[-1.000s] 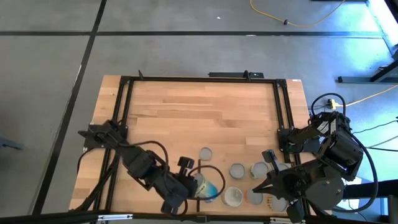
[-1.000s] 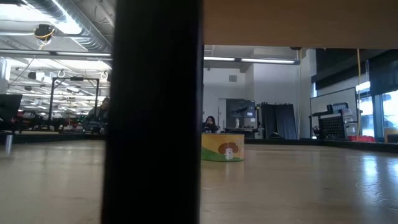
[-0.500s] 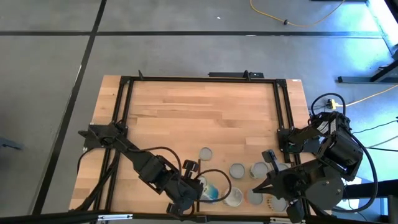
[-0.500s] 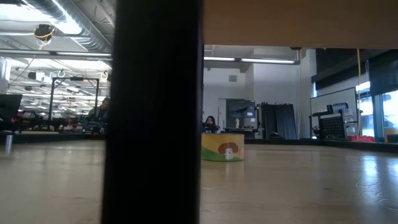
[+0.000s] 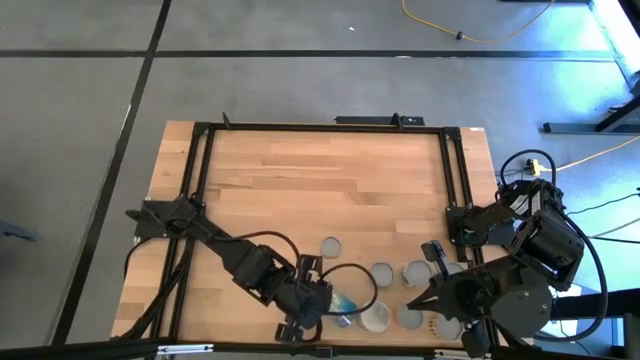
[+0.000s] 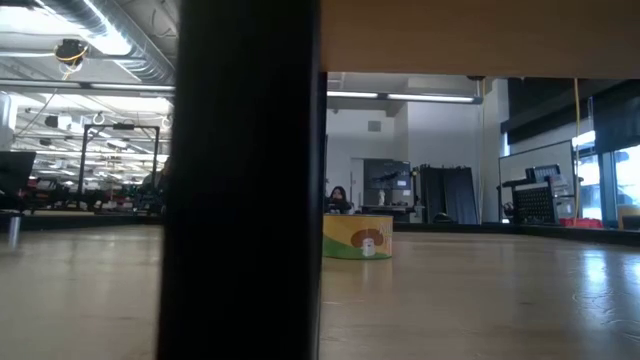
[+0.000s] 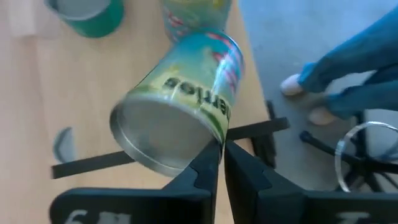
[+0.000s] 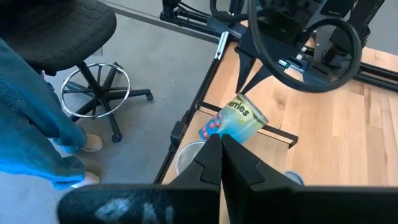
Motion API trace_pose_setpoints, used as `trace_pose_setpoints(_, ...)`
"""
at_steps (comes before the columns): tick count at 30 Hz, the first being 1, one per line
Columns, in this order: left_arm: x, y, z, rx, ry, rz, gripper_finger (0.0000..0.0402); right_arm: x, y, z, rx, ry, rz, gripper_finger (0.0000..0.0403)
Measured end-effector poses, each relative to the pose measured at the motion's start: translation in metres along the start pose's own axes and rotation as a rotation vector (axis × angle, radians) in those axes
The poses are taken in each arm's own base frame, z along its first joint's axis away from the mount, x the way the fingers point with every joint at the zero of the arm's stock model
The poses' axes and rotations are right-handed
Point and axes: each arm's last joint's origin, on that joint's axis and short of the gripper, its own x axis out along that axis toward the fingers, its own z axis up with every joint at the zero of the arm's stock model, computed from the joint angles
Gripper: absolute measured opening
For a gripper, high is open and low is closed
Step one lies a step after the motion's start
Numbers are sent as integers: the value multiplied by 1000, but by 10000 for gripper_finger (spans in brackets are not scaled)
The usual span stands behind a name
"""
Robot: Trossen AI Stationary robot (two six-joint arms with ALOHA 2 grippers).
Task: Pick and place cans onto a shelf
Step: Put the blue canned cherries on the shelf
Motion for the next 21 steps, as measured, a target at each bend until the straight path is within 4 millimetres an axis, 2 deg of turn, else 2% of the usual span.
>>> trace_pose_setpoints(6, 1, 4, 2, -46, 28, -73, 38, 0, 0, 0, -1, 2, 0, 4)
trace_pose_setpoints(16, 0, 5, 2, -96, 33, -82, 39, 0, 0, 0, -3, 5, -1, 4)
trace_pose_setpoints(21, -11, 7, 2, -107, 3, -57, 31, 0, 0, -1, -6, 11, -3, 4)
